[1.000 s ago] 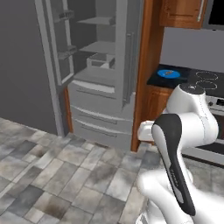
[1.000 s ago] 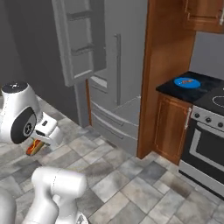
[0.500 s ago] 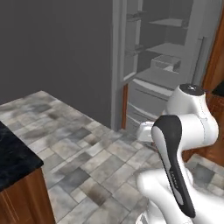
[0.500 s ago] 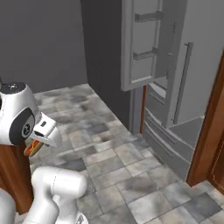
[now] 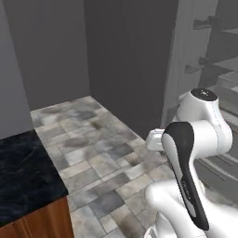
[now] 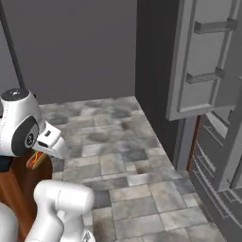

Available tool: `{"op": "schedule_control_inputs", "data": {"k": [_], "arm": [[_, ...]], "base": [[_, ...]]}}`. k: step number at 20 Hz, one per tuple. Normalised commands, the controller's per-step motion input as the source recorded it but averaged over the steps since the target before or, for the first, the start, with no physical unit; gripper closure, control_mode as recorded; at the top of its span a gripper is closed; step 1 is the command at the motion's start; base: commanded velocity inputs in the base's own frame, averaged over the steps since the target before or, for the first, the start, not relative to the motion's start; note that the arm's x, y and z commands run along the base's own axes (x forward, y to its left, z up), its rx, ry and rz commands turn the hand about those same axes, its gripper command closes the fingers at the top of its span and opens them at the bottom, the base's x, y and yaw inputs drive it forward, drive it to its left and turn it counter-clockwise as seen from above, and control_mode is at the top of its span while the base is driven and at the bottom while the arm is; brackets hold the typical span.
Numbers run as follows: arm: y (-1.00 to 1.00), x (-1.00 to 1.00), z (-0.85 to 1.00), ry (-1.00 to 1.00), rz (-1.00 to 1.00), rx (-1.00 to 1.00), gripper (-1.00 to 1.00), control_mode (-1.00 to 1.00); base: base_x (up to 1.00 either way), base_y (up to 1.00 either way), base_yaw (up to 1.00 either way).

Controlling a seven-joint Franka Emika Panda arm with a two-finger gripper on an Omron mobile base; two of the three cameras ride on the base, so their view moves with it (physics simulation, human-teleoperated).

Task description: Place the cold items (kiwi and pear) from the fridge in one tupperware on the dining counter. Place the warm items (hot dog and kebab skewer) in the stove area in another tupperware.

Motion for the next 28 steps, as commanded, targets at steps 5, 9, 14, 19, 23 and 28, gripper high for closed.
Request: {"op": "schedule_control_inputs", "data": {"k": [5, 9, 14, 19, 23, 28], "arm": [[0.0, 0.0, 0.0, 0.0, 0.0, 0.0, 1.0, 1.0], [0.0, 0.0, 0.0, 0.0, 0.0, 0.0, 1.0, 1.0], [0.0, 0.0, 0.0, 0.0, 0.0, 0.0, 1.0, 1.0], [0.0, 0.0, 0.0, 0.0, 0.0, 0.0, 1.0, 1.0], [0.0, 0.0, 0.0, 0.0, 0.0, 0.0, 1.0, 1.0], [0.0, 0.0, 0.0, 0.0, 0.0, 0.0, 1.0, 1.0]], "base": [[1.0, -0.23, 0.45], [1.0, -0.55, 0.35], [1.0, -0.57, 0.33], [1.0, -0.4, 0.37], [1.0, -0.31, 0.41], [1.0, -0.27, 0.43]]}}
